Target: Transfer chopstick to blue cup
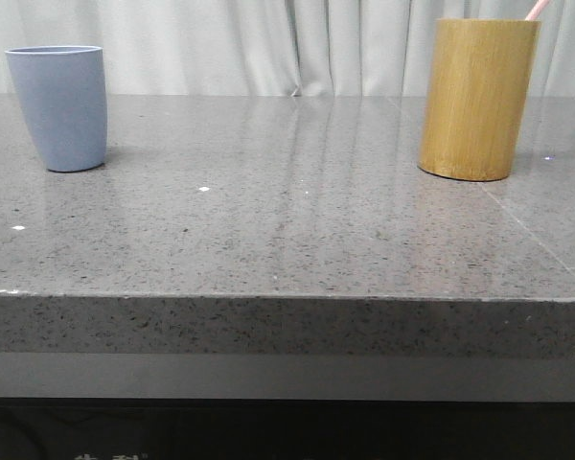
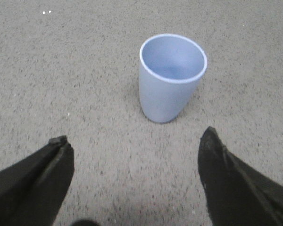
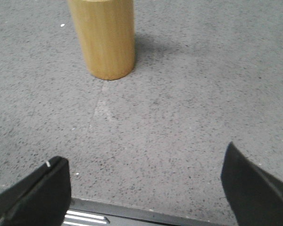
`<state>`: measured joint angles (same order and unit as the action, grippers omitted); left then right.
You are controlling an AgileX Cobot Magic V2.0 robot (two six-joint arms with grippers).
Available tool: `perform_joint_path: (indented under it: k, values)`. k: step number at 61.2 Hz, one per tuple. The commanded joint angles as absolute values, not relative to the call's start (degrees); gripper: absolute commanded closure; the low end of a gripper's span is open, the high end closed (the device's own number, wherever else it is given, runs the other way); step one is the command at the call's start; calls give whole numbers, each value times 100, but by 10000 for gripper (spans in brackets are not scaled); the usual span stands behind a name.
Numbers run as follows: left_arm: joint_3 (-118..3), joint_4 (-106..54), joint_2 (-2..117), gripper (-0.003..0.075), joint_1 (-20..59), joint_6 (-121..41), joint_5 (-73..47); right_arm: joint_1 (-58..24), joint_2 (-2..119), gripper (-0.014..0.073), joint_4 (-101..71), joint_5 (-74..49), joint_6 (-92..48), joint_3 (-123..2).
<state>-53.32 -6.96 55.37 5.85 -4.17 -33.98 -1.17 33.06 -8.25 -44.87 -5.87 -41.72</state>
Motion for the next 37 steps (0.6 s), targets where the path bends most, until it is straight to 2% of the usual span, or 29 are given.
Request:
perform_joint_path:
  k: [1,15,37]
  values:
    - [-5915,-717,5904,174,570,-537,-3133,-237,3366,-61,-947,-4143,-736,-4360]
    - [-7026,-703,6843,174,603,-656,-3491,-379,3366,-61,-947,-4075,-736,-4360]
    - [-8979,-626,8483,174,605,-707,-5124,-379,3366,-61,-947,-4005,-736,-4360]
